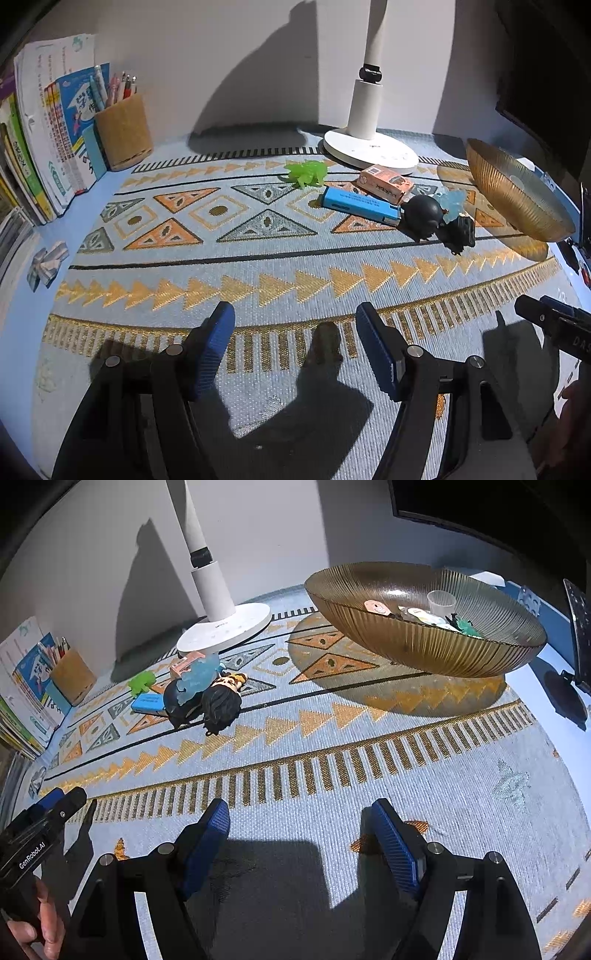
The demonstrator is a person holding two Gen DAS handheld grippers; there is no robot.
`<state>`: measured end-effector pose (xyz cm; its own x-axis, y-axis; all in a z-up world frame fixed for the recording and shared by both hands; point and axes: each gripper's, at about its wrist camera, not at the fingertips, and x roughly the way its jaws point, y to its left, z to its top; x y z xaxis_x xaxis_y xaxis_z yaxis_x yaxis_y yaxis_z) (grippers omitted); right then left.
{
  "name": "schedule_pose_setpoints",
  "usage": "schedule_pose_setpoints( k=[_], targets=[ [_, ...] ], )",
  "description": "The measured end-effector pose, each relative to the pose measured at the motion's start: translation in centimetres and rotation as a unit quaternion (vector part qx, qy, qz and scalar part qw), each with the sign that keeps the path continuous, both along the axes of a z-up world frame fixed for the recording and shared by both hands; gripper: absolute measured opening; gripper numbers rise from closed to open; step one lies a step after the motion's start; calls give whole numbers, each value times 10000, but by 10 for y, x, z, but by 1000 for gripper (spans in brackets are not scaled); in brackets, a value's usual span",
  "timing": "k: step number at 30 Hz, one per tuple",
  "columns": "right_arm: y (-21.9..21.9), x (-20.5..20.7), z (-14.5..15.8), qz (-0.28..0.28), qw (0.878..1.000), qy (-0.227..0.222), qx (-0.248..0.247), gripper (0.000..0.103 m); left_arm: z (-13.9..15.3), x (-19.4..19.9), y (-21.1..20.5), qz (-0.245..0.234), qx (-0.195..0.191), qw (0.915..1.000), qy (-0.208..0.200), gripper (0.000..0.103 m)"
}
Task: Organize rigid objects
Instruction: 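Withdraw both open grippers back toward the remaining objects, then grasp the blue box with the left gripper while the right grasps the red-haired figurine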
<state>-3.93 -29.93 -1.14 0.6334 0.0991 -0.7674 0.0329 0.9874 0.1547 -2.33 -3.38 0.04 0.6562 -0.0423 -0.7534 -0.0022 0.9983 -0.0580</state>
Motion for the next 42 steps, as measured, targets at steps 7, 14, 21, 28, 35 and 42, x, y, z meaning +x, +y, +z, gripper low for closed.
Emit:
schedule_pose_setpoints(
  k=[7,14,21,28,35,42],
  targets=[
    [0,0,1,-11,10000,-21,-71,78,-1,1,-2,-87,26,9999,81,66],
    [-1,1,7,110,9999,24,5,78,21,21,-10,-1149,-16,9933,152,66],
    [23,34,31,663,9978,-5,-17,78,30,94,-36,-2305,576,9711,239,66],
    [39,74,19,914,9954,224,-205,72,-4,142,-56,-3009,664,9493,628,66],
    [46,95,4,941,9946,289,-333,57,-5,149,-61,-3376,648,9375,540,66],
    [42,90,9,911,9952,95,-339,29,-9,145,-61,-3457,336,9338,854,65]
  ],
)
